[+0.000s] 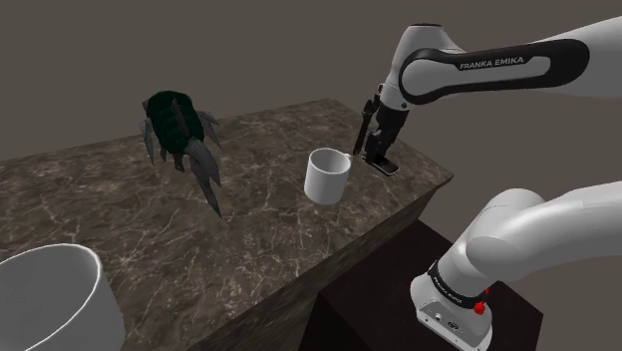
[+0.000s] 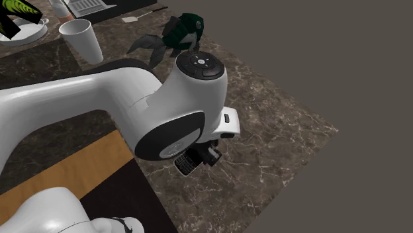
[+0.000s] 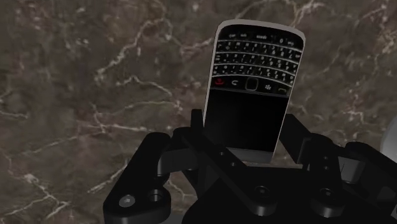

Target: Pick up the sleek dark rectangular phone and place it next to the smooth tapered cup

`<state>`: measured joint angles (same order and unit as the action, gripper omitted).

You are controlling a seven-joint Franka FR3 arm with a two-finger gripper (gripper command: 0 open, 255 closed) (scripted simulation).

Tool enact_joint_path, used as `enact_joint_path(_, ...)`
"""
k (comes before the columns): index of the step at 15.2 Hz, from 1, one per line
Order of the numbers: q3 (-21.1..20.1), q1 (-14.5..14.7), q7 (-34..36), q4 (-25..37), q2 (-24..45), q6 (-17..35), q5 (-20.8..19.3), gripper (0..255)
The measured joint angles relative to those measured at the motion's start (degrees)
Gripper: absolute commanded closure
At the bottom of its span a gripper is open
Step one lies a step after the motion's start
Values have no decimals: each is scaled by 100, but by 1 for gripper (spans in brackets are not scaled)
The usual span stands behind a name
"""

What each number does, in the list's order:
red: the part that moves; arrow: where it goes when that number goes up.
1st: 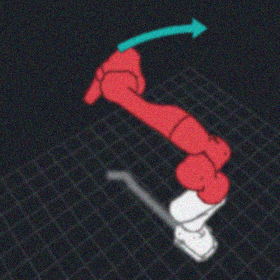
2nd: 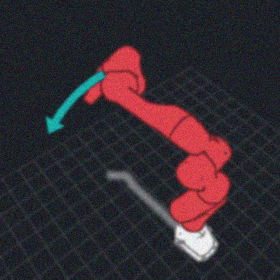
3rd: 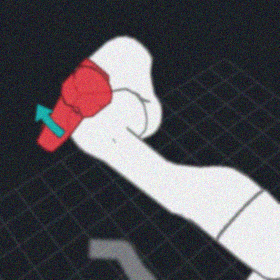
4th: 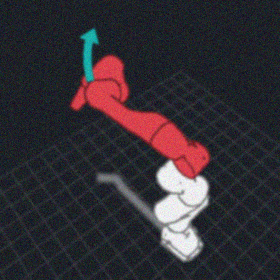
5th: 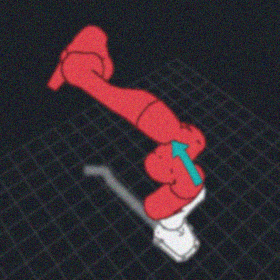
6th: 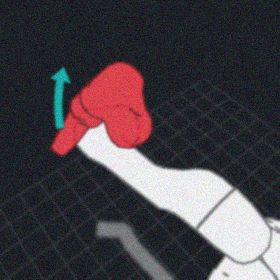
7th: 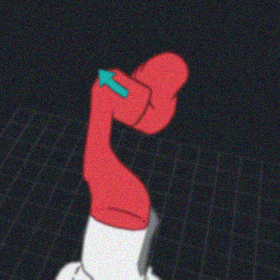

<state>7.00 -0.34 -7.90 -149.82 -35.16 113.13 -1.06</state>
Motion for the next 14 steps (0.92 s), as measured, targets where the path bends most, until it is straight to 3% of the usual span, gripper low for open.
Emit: enact_joint_path(14, -53, 10, 43, 937, -194, -1156, 21, 255)
